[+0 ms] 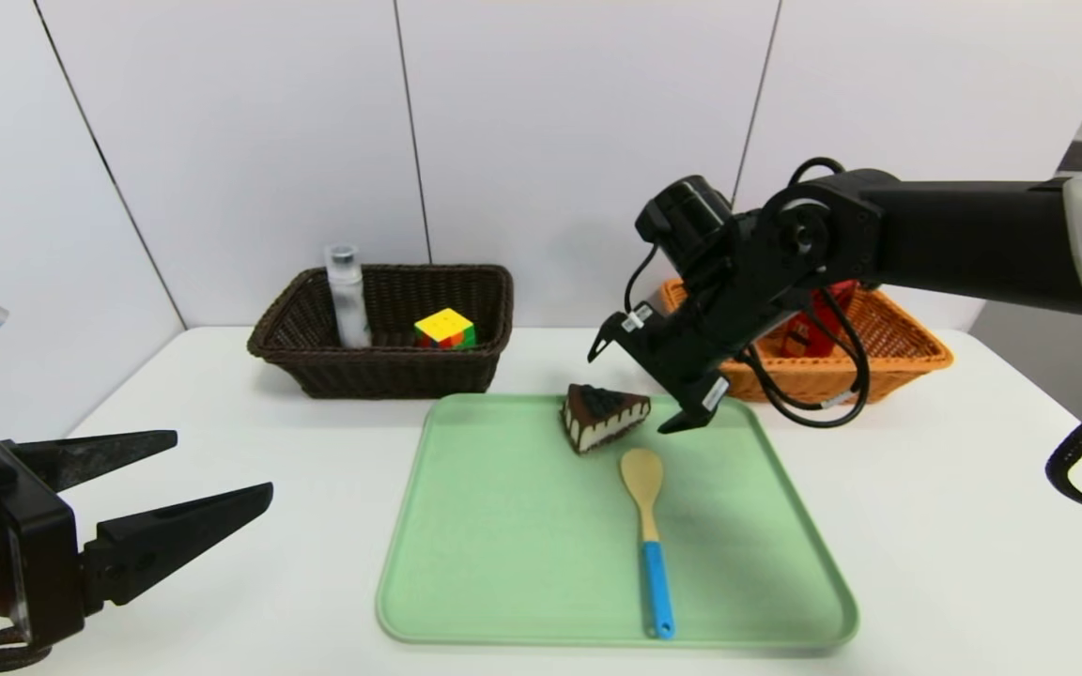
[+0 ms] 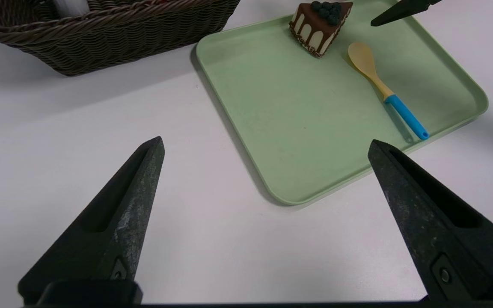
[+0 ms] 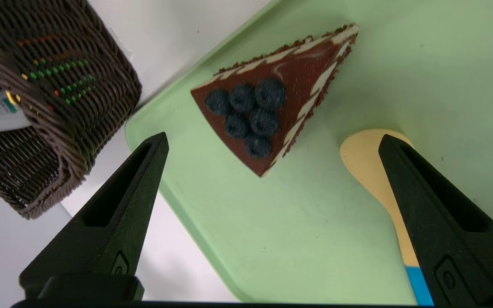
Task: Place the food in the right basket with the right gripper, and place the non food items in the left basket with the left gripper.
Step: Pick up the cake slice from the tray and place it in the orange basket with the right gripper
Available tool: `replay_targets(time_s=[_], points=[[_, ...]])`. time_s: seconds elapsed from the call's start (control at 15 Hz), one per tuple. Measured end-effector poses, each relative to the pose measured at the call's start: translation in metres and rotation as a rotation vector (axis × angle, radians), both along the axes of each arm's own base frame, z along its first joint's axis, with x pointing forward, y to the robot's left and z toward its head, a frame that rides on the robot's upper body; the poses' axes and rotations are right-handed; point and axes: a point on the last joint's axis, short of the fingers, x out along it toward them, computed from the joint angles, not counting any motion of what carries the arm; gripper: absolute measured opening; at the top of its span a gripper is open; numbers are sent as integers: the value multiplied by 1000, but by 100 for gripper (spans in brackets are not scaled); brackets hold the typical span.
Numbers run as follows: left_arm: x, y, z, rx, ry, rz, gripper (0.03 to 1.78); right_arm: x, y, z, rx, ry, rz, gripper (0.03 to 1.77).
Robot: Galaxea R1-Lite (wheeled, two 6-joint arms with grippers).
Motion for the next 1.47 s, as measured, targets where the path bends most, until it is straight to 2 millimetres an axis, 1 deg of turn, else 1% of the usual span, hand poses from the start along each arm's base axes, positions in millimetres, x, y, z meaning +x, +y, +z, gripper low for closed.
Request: replay_targets(time_s=[0.13, 0.4, 0.53, 0.8, 0.93, 1.07, 1.27, 1.47], points=[[-1, 1, 0, 0, 1, 1, 169, 5, 0, -4, 6, -6, -3, 169], [-3, 2, 0, -1, -4, 3, 169, 5, 7, -4, -18, -57, 39, 170], [-5, 2, 1, -4, -11, 3, 169, 0, 13, -3, -109, -105, 87, 170], [-8, 4, 3, -10, -26, 2, 169, -21, 23, -2, -395, -166, 234, 170], [-11, 5, 4, -16, -35, -1, 169, -28, 26, -1, -467, -178, 317, 170], [-14, 6, 4, -20, -43, -1, 169, -32, 30, 1, -520, -208, 361, 170], [-20, 9, 5, -4, -78, -9, 169, -39, 39, 5, -501, -235, 392, 170], [-28, 13, 3, -3, -100, -12, 169, -49, 47, 13, -478, -272, 412, 170]])
